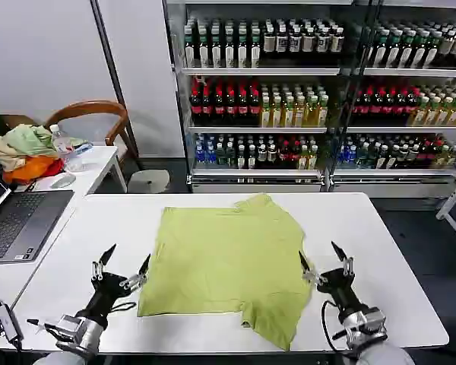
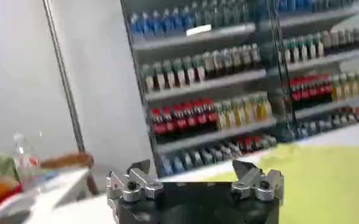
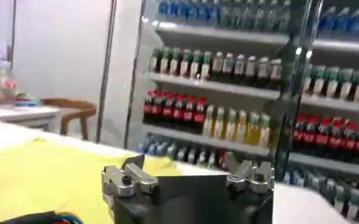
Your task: Fold and organize the clothes.
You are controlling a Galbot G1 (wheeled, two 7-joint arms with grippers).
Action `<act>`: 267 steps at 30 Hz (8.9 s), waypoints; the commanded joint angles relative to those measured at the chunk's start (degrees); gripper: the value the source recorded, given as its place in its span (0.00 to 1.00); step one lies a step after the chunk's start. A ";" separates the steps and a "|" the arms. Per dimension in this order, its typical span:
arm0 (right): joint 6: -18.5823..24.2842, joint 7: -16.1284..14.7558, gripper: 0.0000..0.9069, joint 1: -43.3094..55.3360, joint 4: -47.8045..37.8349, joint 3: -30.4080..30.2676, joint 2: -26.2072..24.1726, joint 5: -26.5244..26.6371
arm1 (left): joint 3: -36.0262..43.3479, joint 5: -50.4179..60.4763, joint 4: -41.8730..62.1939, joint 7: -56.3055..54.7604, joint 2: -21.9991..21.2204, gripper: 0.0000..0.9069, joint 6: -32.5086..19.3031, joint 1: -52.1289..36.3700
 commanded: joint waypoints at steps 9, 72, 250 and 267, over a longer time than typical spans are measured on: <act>-3.28 2.66 1.00 -13.58 4.82 -3.10 -3.51 -1.35 | 1.63 -7.06 -6.02 -6.09 1.77 1.00 20.27 6.40; -6.38 7.04 0.00 -6.62 7.15 -8.78 -1.48 2.92 | 4.96 -12.26 -3.52 -4.96 3.53 0.04 16.43 1.66; -26.29 14.11 1.00 33.98 -5.98 -13.88 -3.79 18.56 | 3.26 -20.07 5.87 -0.30 12.26 1.00 20.73 -15.52; -28.61 11.52 1.00 60.31 -39.16 -26.93 8.78 19.42 | 18.10 -21.40 27.02 3.17 11.92 1.00 19.58 -37.16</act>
